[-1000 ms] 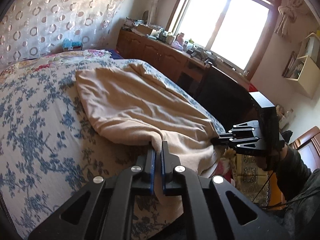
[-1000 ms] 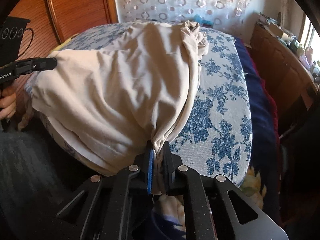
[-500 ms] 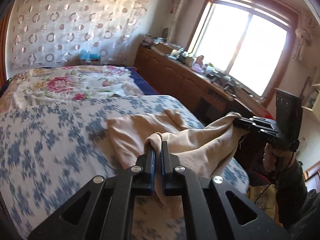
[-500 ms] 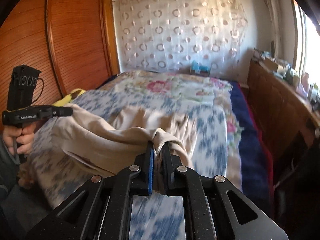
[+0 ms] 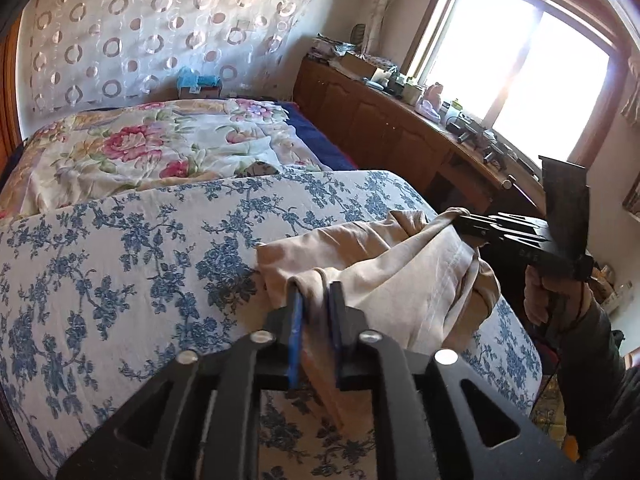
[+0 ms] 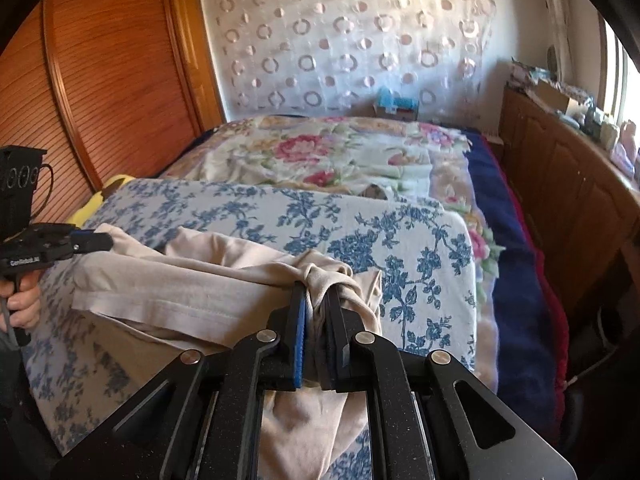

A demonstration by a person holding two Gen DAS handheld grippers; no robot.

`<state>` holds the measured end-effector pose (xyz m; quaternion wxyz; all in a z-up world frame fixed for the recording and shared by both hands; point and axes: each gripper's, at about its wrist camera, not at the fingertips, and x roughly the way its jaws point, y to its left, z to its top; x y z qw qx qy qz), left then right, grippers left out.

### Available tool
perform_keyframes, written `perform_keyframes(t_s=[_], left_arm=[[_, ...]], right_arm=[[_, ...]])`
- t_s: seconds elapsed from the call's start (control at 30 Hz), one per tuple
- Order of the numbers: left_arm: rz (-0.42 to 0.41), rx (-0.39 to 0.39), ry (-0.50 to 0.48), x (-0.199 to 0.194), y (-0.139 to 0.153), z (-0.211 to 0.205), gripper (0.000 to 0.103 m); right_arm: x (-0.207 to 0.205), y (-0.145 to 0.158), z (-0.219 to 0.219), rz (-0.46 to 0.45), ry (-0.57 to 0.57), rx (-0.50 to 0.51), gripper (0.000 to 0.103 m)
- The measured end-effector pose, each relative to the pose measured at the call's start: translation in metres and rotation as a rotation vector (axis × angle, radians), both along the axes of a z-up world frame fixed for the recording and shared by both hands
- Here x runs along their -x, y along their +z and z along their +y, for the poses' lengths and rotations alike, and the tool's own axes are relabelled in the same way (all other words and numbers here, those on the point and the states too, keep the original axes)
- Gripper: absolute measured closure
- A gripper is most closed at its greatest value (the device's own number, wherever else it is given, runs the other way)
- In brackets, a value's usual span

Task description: Fold small clothes

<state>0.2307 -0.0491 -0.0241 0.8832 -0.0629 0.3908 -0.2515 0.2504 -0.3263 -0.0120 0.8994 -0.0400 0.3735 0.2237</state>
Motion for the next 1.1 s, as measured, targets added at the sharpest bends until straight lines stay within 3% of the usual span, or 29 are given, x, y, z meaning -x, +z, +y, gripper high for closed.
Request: perform_keyframes(t_s=[0.13, 0.17, 0.2, 0.27, 0.43, 0.67, 0.8, 0.93, 1.1], left_arm=[[-0.030, -0.029, -0.011, 0.013, 0.005, 0.009, 0.078], [-0.020, -0.028, -0.018, 0.018, 0.003, 0.012, 0.078], [-0.009, -0.030, -0.021, 0.023, -0.001, 0.014, 0.078], [0.014, -0.044, -0.025, 0.031, -0.008, 0.016, 0.078], [0.059, -0.062, -0.080, 0.050, -0.025, 0.005, 0.078], [0.081, -0.120, -0.152, 0.052, -0.037, -0.025, 0.078], [0.054, -0.148, -0.137, 0.035, -0.031, -0.034, 0.078], [0.024, -0.140, -0.091, 0.013, -0.022, -0.032, 0.078], [-0.009, -0.165, 0.032, -0.030, -0.016, -0.017, 0.078]], right_arm=[[0.001, -0.001, -0.001, -0.016, -0.008, 0.003, 0.089], [0.002, 0.002, -0.002, -0.024, -0.014, 0.003, 0.078], [0.004, 0.005, -0.004, -0.038, -0.028, 0.011, 0.060], [0.011, 0.012, -0.011, -0.074, -0.060, 0.016, 0.049], [0.035, 0.021, -0.012, -0.080, -0.025, 0.034, 0.045], [0.054, -0.007, 0.018, -0.010, 0.099, 0.128, 0.037], [0.035, -0.027, 0.024, 0.018, 0.086, 0.197, 0.037], [0.010, -0.025, 0.017, 0.007, 0.053, 0.168, 0.037], [-0.026, -0.018, 0.011, -0.009, 0.029, 0.139, 0.037]])
